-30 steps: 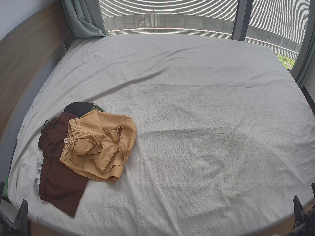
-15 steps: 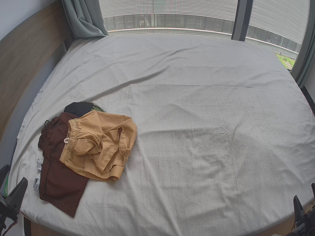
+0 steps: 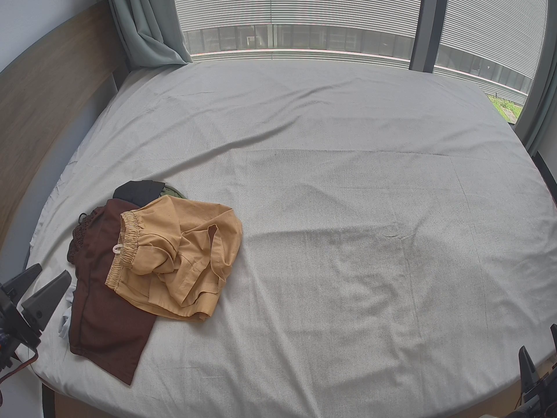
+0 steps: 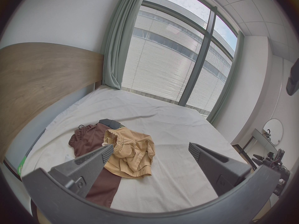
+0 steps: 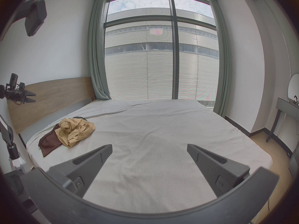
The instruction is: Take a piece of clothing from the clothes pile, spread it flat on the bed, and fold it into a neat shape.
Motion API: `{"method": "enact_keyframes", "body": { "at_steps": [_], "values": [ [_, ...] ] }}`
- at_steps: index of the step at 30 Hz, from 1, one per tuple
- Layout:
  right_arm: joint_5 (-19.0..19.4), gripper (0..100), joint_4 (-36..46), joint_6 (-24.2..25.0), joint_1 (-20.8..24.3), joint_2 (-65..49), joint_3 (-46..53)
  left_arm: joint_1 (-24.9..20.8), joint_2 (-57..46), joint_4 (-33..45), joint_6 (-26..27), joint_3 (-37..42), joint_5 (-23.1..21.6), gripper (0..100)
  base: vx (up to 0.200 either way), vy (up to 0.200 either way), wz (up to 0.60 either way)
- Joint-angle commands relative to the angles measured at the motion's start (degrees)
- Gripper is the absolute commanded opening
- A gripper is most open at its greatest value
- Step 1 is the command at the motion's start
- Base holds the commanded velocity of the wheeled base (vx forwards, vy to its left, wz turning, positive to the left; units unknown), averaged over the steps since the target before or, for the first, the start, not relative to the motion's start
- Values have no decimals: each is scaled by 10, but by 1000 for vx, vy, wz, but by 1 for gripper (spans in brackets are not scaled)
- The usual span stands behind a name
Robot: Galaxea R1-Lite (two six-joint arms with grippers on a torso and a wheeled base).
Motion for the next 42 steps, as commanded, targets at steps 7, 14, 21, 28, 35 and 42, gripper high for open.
{"method": "enact_keyframes", "body": {
  "at_steps": [7, 14, 21, 28, 35, 42],
  "values": [
    [0, 100, 0, 0, 0, -9, 10, 3, 122, -81, -4, 1, -20, 100, 0, 0, 0],
    [0, 100, 0, 1, 0, -9, 10, 11, 175, -116, -5, -4, -48, 100, 0, 0, 0],
    [0, 100, 0, 1, 0, -9, 10, 44, 234, -141, -4, -6, -106, 100, 0, 0, 0],
    [0, 100, 0, 0, 0, -9, 10, 115, 313, -181, -3, -27, -184, 100, 0, 0, 0],
    [0, 100, 0, -1, 0, -9, 10, 132, 381, -225, -3, -30, -217, 100, 0, 0, 0],
    [0, 100, 0, -1, 0, -9, 10, 132, 451, -269, -6, -51, -217, 100, 0, 0, 0]
  ]
}}
